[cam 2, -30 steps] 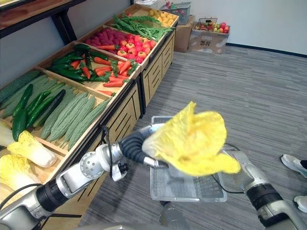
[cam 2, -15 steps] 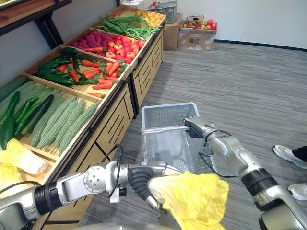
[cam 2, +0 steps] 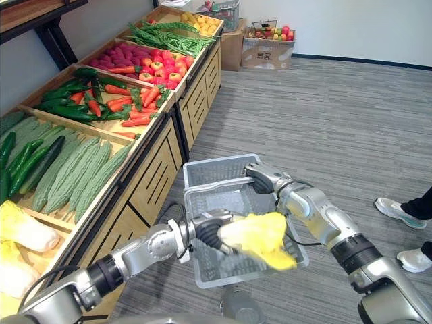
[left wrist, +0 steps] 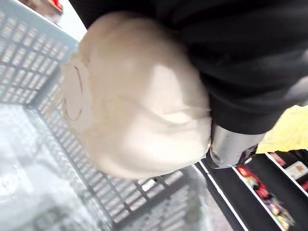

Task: Pick vegetable in the basket

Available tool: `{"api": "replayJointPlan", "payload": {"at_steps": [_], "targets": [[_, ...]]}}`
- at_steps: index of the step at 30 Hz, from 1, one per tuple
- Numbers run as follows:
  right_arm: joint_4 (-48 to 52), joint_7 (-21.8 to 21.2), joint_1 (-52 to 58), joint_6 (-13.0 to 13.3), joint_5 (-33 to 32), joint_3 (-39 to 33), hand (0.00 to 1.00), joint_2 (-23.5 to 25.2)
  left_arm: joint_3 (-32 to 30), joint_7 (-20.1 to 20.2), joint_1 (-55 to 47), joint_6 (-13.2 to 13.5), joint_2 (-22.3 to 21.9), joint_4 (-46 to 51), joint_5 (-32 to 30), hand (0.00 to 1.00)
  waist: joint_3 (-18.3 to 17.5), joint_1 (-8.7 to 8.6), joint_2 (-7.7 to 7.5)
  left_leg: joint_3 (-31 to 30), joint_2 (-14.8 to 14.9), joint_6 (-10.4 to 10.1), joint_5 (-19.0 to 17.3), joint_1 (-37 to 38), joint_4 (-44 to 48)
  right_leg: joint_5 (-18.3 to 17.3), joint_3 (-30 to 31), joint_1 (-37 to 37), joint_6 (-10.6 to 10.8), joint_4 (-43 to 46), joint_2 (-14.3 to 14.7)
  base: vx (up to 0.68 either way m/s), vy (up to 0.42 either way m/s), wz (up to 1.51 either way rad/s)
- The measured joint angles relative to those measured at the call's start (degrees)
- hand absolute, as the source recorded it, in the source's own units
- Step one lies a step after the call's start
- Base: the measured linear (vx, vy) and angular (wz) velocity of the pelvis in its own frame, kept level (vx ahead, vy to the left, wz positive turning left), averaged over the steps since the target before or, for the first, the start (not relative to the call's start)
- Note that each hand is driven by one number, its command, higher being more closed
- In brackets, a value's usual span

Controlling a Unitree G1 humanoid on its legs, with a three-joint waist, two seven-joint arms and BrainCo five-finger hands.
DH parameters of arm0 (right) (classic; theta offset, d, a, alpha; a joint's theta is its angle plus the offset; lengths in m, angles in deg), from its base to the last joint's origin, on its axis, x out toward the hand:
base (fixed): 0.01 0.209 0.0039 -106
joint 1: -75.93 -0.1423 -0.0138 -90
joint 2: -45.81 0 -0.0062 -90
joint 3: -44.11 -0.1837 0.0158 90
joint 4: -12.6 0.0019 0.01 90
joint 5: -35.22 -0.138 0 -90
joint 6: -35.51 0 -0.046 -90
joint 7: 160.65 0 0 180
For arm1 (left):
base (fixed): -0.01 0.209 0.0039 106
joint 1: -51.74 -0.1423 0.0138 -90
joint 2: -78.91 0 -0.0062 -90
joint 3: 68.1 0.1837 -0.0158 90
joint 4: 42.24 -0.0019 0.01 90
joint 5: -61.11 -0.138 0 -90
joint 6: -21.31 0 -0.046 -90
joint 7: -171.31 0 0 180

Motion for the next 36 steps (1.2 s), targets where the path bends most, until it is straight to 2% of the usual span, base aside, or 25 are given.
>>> {"api": "replayJointPlan", "payload": {"at_steps": [3,8,9,12,20,26,31,35,36], "targets": [[0.0,-0.09,-0.02,-0.11,0.0,-0.04,1.0,1.7,-1.89,-1.64,0.2,-1.34,-2.01,-5.12,-4.8,1.0,0.23,-0.08,-0.34,0.13,-0.01,0.01,0.0,-0.06,-0.01,0.04,0.12,-0.15,-0.02,0.0,0.07,0.01,-0.004,-0.01],[-0.17,-0.17,-0.89,-0.28,-0.01,-0.16,1.0,3.44,-4.98,-3.55,2.47,-3.58,-4.56,-12.3,-9.06,1.0,1.84,-0.17,-1.07,0.36,-0.48,0.05,0.02,-0.34,-0.15,0.11,0.66,-0.66,0.05,0.1,0.02,0.03,-0.004,-0.04],[-0.32,-0.24,-1.36,-0.45,-0.01,-0.17,1.0,3.71,-5.14,-4.02,3.46,-3.78,-4.79,-13.74,-10.64,0.0,2.41,-0.22,-1.09,0.4,-0.56,0.06,0.02,-0.32,-0.18,0.11,0.78,-0.66,0.06,0.1,0.01,0.02,-0.004,-0.03],[-0.36,-0.32,-2.52,-1.12,-0.01,-0.17,1.0,4.05,-5.48,-4.42,5.43,-3.94,-5.17,-16.4,-13.16,0.0,3.72,-0.58,-1.06,0.42,-0.69,0.09,0.03,-0.31,-0.37,0.12,0.87,-0.69,0.07,0.09,0.0,0.03,-0.007,-0.01],[-2.52,-1.1,-3.19,-1.53,-0.01,-0.56,1.0,4.49,-5.91,-4.26,7.05,-3.89,-6.42,-18.29,-13.25,0.0,4.81,-1.07,-0.95,-0.23,-1.65,0.68,0.45,-0.24,-2.02,0.21,0.43,-0.45,0.17,0.01,-0.68,0.02,0.0,0.05],[-3.32,-1.96,-2.85,-1.95,0.08,-4.07,1.0,5.78,-4.56,-3.33,7.55,-3.75,-5.93,-16.93,-13.18,0.0,6.15,-0.96,-0.98,-1.78,-2.05,0.98,0.6,-0.35,-2.13,0.2,-0.69,0.25,0.18,-0.06,-1.8,0.0,-0.01,0.13],[-3.31,-1.8,-0.57,-2.59,0.3,-9.07,1.0,8.04,-1.66,-1.88,7.36,-3.29,-4.84,-6.88,-12.05,0.0,6.16,-0.71,-0.98,-3.0,-1.39,0.99,0.59,-0.38,-1.73,0.13,-1.94,1.02,0.13,-0.18,-2.08,0.0,-0.027,0.12],[-3.3,-1.46,1.98,-4.01,0.56,-14.37,1.0,8.59,0.77,0.37,6.82,-1.68,-1.63,8.08,-6.68,0.0,6.15,0.53,-0.96,-3.81,-0.87,1.02,0.59,-0.68,-1.14,0.06,-3.08,1.18,0.01,0.05,-2.27,0.0,-0.032,0.13],[-3.31,-1.36,2.63,-4.27,0.67,-16.13,1.0,8.59,1.82,1.18,6.8,-1.01,-0.61,12.53,-3.09,0.0,6.14,0.52,-0.94,-4.79,-0.78,1.09,0.62,-1.24,-1.01,0.06,-3.95,1.21,0.01,0.05,-2.74,-0.02,-0.037,0.28]]}}
